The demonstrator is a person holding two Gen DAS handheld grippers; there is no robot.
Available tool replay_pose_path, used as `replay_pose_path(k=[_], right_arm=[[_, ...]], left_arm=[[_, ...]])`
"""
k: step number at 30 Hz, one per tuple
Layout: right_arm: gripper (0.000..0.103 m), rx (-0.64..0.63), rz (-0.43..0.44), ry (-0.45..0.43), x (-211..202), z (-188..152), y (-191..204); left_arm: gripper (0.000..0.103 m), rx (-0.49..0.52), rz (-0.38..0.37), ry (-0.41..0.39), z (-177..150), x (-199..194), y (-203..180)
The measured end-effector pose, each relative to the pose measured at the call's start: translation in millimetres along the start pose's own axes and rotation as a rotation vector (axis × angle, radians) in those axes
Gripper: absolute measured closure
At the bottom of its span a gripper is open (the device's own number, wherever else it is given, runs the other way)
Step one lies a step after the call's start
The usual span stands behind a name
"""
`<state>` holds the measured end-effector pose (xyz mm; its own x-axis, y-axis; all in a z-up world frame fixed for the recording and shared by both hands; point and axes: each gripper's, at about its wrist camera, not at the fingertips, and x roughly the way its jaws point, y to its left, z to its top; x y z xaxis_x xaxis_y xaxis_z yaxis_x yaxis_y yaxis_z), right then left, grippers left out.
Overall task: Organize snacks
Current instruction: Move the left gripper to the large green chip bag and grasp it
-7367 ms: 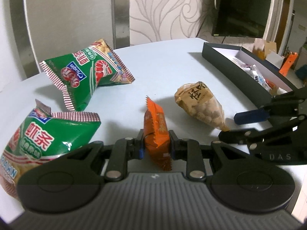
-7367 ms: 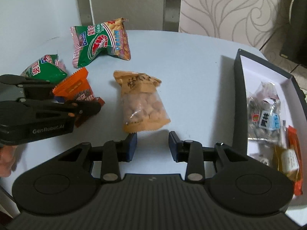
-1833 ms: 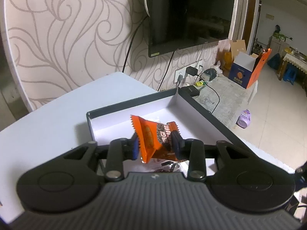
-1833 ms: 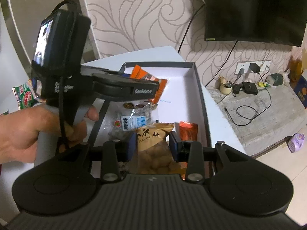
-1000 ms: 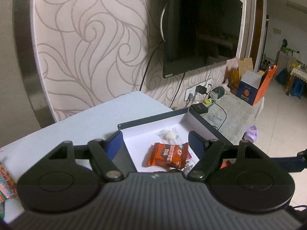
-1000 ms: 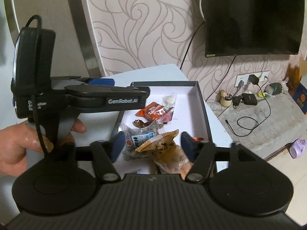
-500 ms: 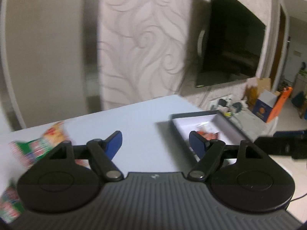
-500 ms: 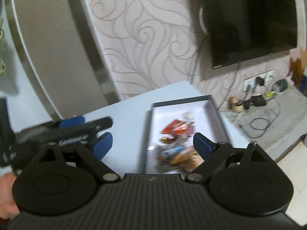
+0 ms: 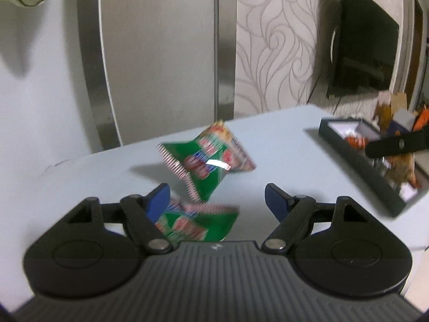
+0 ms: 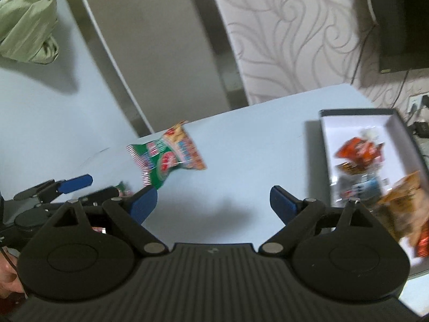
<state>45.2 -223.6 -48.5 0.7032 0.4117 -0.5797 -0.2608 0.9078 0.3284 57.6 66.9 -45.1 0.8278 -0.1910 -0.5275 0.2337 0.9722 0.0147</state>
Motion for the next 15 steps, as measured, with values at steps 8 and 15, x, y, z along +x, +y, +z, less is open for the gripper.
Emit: replay_pose_path(k=[8, 15], right_arm=[[0.010, -0.004, 0.012, 0.021, 16.4, -9.2, 32.3], [0.010, 0.030, -0.019, 0.005, 16.0, -9.3, 38.8]], left_arm=[[0.023, 0.079, -0.056, 0.038, -18.0, 8.0, 33.1], [0.024, 0.085, -0.109, 0.011, -15.5, 9.8, 42.7]])
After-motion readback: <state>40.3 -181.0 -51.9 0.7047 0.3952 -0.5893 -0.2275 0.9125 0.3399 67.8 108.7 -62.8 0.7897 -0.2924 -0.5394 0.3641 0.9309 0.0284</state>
